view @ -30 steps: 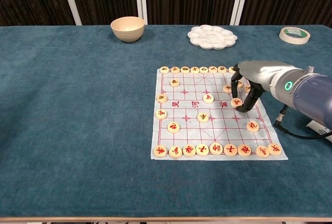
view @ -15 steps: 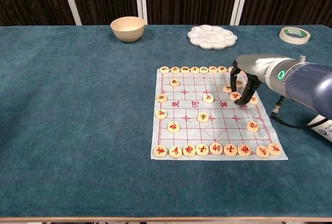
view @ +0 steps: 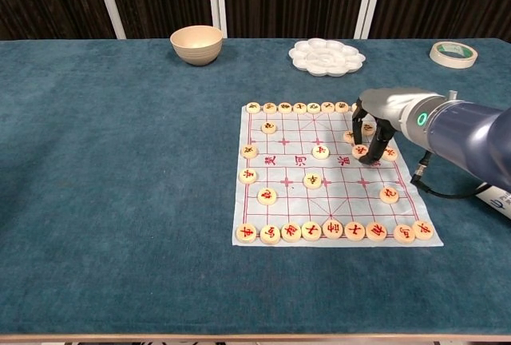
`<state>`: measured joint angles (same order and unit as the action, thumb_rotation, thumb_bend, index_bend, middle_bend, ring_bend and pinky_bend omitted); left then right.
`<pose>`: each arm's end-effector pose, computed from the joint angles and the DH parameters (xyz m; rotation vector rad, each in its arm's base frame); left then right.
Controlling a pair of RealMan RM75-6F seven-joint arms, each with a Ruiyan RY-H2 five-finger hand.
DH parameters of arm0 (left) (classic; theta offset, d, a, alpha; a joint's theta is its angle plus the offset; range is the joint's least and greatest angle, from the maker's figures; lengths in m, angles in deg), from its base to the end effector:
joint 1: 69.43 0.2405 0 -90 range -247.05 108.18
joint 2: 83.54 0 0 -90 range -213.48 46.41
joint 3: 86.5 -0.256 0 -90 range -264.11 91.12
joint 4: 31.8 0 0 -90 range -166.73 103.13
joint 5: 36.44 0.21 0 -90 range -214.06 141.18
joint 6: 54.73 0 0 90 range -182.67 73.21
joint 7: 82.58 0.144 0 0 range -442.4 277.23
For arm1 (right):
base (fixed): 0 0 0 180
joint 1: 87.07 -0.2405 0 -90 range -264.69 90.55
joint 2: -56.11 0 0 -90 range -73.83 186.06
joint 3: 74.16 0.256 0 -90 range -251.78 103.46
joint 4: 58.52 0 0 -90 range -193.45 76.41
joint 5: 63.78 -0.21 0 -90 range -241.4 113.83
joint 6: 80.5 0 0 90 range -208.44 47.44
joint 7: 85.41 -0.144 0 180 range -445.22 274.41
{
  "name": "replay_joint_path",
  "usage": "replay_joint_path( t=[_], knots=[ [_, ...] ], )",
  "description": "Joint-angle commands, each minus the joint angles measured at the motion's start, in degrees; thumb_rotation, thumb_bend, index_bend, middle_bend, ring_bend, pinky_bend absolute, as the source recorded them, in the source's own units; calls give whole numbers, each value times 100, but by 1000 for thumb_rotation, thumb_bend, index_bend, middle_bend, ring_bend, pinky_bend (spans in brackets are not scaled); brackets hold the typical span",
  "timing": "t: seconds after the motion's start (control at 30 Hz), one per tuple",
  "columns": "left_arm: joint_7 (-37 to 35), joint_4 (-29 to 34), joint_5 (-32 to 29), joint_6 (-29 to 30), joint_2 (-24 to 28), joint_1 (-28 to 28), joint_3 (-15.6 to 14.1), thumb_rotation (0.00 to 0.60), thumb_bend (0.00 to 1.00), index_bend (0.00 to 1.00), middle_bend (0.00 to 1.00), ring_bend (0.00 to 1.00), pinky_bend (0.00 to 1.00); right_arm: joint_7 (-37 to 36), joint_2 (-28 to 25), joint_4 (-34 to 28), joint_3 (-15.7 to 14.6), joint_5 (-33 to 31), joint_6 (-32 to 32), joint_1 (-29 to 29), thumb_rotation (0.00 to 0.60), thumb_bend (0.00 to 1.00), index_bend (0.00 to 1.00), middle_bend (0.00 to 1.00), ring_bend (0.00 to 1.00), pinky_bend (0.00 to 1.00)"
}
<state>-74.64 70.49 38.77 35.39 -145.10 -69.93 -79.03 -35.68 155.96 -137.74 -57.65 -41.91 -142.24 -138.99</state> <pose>-0.3078 0.1684 0.1887 -1.1155 -0.9061 -0.8330 -0.1416 -0.3699 -0.0561 1.6246 -1.1108 0.5049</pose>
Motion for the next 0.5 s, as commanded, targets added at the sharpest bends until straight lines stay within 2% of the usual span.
replay_joint_path(
  t=[0.03, 0.5],
  knots=[
    [-6, 0, 0, 4, 2, 1, 4, 600, 0, 64, 0, 0, 0, -19, 16, 24, -3, 15, 10, -19, 600, 378, 553, 0, 0, 92],
    [21, 8, 15, 18, -4, 2, -5, 600, 0, 64, 0, 0, 0, -52, 60, 136, -23, 13, 21, -66, 600, 378, 502, 0, 0, 92]
  ],
)
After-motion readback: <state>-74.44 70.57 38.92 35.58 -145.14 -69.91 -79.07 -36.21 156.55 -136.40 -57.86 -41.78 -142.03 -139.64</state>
